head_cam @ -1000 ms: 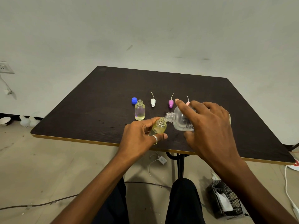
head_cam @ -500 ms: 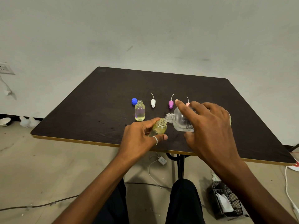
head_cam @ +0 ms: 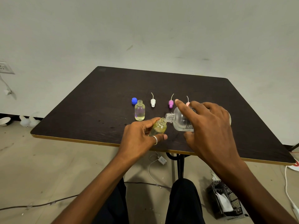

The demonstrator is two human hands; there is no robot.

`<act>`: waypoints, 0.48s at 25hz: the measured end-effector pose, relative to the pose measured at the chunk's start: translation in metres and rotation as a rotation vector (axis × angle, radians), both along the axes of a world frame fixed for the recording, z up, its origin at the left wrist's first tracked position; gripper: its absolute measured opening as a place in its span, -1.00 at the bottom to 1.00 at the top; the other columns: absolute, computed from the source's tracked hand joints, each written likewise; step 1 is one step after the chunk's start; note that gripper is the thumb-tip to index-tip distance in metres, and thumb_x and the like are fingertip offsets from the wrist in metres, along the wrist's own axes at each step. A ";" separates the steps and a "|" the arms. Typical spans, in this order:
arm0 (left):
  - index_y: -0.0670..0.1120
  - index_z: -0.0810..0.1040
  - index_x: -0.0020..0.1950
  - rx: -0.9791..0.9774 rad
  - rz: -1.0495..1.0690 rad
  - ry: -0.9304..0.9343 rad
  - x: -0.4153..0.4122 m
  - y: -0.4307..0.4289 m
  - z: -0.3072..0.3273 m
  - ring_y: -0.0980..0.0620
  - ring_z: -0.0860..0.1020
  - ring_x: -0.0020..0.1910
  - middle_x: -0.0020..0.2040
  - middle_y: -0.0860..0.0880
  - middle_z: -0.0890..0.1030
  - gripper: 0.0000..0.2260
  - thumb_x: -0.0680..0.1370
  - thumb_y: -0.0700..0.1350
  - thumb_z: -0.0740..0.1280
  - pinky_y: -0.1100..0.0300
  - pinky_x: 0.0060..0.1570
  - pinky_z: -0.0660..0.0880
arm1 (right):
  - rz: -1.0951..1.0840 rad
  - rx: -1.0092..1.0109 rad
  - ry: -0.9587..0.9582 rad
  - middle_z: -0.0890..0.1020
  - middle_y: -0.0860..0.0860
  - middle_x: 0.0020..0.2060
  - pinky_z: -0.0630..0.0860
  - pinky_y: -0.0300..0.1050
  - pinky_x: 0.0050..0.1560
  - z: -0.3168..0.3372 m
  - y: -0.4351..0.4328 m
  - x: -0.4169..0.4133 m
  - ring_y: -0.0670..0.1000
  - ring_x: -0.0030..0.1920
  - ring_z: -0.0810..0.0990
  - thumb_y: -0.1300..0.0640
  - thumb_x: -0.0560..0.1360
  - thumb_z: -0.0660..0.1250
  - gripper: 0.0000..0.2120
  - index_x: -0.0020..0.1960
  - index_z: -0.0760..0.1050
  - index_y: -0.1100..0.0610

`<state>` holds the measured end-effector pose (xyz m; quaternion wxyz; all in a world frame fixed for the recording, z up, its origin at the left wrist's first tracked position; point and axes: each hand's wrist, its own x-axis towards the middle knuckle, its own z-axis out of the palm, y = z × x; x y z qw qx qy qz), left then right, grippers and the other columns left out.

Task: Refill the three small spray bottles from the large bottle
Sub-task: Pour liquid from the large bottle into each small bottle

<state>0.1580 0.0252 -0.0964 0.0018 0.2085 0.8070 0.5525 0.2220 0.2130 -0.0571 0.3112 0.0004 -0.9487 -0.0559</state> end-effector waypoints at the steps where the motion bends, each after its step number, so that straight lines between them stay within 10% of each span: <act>1: 0.07 0.63 0.25 -0.001 -0.002 0.002 0.000 0.000 0.000 0.37 0.63 -0.01 0.03 0.18 0.71 -0.52 0.35 -0.06 0.61 0.19 0.15 0.58 | 0.000 -0.003 0.002 0.62 0.17 0.15 0.45 0.31 0.12 0.000 0.000 0.000 0.31 0.14 0.55 0.10 0.16 0.64 -0.14 0.42 0.42 0.01; 12: 0.06 0.62 0.27 -0.019 0.005 0.009 0.000 0.001 0.000 0.40 0.61 -0.03 0.04 0.16 0.71 -0.50 0.35 -0.04 0.61 0.37 0.10 0.53 | -0.006 -0.003 -0.013 0.61 0.16 0.17 0.45 0.31 0.13 0.001 0.000 0.000 0.30 0.16 0.54 0.09 0.16 0.64 -0.13 0.43 0.40 0.00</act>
